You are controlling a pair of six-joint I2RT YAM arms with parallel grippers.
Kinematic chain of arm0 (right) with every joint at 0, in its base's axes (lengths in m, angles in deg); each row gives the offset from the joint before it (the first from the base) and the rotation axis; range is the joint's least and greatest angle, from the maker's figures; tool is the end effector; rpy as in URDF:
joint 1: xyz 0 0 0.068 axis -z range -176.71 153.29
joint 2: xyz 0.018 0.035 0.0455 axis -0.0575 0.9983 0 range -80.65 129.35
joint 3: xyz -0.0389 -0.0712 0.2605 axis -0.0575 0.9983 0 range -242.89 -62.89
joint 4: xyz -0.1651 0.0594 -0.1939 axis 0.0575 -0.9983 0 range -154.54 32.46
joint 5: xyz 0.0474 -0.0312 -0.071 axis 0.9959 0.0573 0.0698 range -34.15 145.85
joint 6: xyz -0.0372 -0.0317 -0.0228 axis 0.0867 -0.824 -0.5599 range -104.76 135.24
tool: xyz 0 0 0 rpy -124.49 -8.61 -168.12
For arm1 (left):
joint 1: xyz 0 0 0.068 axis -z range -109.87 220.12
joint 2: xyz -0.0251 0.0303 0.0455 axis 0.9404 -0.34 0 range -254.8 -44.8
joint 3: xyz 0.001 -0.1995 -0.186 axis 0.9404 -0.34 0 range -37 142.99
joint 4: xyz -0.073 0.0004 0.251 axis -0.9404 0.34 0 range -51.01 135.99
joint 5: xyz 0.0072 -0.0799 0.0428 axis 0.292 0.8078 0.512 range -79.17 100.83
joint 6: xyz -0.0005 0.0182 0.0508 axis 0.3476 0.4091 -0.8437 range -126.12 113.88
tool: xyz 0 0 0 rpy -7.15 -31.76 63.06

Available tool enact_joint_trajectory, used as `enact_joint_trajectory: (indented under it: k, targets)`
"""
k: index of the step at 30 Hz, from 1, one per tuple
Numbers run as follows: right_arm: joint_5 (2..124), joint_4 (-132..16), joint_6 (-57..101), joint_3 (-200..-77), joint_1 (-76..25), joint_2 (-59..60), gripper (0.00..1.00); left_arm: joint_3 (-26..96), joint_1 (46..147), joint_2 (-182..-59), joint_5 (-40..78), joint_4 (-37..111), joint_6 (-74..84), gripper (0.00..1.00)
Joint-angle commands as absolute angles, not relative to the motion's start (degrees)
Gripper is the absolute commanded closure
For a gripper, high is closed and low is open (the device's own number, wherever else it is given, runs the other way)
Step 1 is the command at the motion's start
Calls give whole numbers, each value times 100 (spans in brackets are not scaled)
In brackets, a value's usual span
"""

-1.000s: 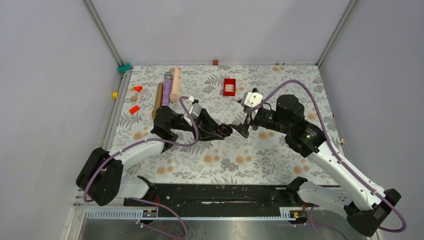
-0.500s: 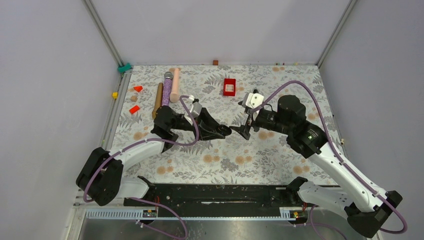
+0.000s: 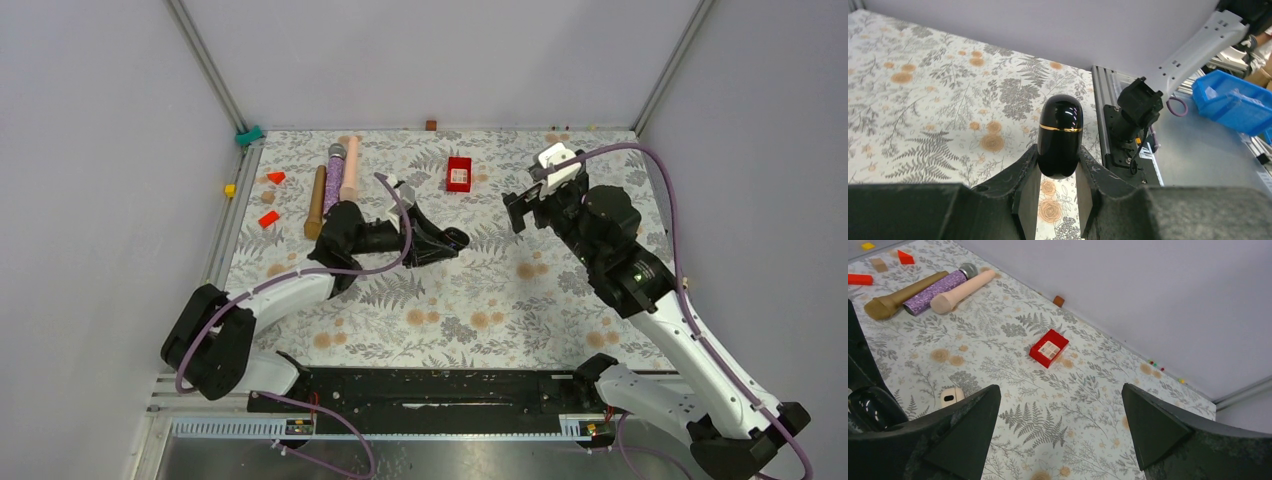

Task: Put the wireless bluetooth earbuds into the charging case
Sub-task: Close the charging case, then place the charging case at the center of the board.

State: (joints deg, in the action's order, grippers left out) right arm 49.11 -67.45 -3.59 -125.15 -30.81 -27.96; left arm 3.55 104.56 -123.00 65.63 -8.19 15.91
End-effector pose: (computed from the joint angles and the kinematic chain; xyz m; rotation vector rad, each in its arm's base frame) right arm 0.1688 0.1092 0.4228 -0.6194 1.4511 0.1161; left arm 0.2225 -0.1878 0.2854 1.0140 1.3116 -1.4361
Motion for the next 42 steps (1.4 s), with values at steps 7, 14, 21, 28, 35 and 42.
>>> enact_joint_trajectory:
  k: [7, 14, 21, 28, 35, 42]
  targets:
    - [4343, -6365, -465, -11982, -2987, -3321, 1, 1133, 10422, -12777, 5407, 162, 1875, 100]
    - [3952, -5596, -449, -11428, -2781, -3502, 0, 1712, 10435, -13409, 5310, 762, 2008, 100]
    - [3925, -5392, -358, -11240, -2557, -3556, 1, 2561, 10441, -14222, 5535, 1407, 2070, 100]
    - [3977, -5224, -374, -11062, -2341, -3446, 1, 3705, 10440, -15109, 5747, 2518, 1877, 100]
    - [3961, -5082, -487, -10968, -2264, -3463, 0, 4320, 10445, -16139, 5802, 2247, 2919, 96]
    - [4023, -5049, -493, -10914, -2267, -3446, 1, 4717, 10471, -16916, 5672, 1971, 3562, 94]
